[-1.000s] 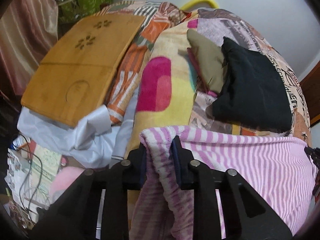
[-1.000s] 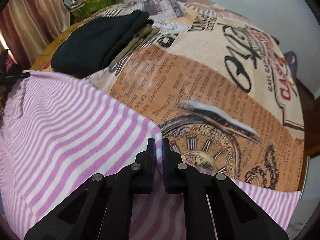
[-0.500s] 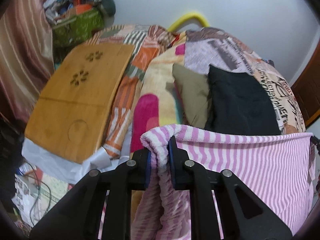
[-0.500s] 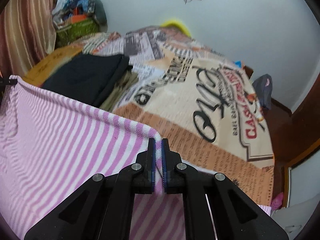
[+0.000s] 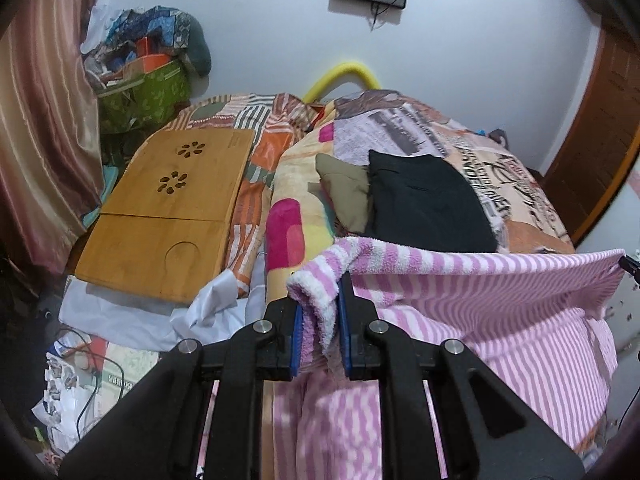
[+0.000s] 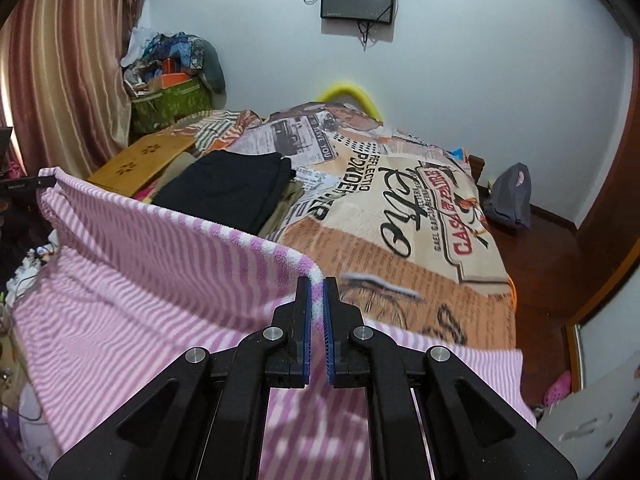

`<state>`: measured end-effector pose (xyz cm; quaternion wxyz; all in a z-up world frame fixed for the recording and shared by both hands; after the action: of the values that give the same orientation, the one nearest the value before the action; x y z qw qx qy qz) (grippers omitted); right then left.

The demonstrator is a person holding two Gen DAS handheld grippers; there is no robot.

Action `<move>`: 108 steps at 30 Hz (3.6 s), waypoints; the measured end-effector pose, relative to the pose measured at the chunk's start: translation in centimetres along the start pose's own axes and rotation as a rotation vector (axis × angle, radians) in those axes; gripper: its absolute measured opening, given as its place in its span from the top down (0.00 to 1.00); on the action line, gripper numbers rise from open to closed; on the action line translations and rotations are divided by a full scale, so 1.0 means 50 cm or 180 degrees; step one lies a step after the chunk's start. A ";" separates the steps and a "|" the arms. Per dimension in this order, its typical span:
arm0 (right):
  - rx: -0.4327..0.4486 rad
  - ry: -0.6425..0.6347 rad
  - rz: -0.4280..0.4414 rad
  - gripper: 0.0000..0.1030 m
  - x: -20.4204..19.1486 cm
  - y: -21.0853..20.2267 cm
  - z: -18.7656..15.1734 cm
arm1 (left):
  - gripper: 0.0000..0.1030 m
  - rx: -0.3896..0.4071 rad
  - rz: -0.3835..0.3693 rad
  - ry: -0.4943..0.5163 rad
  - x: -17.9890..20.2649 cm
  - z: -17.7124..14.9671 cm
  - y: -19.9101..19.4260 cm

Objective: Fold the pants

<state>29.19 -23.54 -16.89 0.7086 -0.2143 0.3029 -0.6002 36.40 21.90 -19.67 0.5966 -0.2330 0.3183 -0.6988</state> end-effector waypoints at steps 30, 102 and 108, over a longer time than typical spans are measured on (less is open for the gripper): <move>-0.0619 0.0533 0.0119 0.95 -0.018 -0.104 -0.340 | 0.79 -0.0214 -0.0165 0.0170 0.091 -0.410 -0.113; -0.0091 0.1111 -0.0600 0.93 0.524 -0.060 -0.064 | 0.42 -0.0440 -0.0631 0.0681 0.637 0.054 0.118; 0.0087 0.1276 -0.0690 0.93 0.542 -0.180 -0.113 | 0.42 -0.0374 -0.0749 0.0868 0.708 0.045 0.066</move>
<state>21.42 -51.48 -19.62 0.5685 -0.1124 0.4046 -0.7074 33.87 -13.51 -22.42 0.4475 -0.2062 0.4070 -0.7691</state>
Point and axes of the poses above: each gripper's, at about its wrist camera, not at the fingertips, and y roughly the way its jaws point, x to its right, z to its top, the point moved 3 cm from there along y, roughly the way its jaws point, and after that the axes turned 13 degrees about y, right-handed, at the moved point
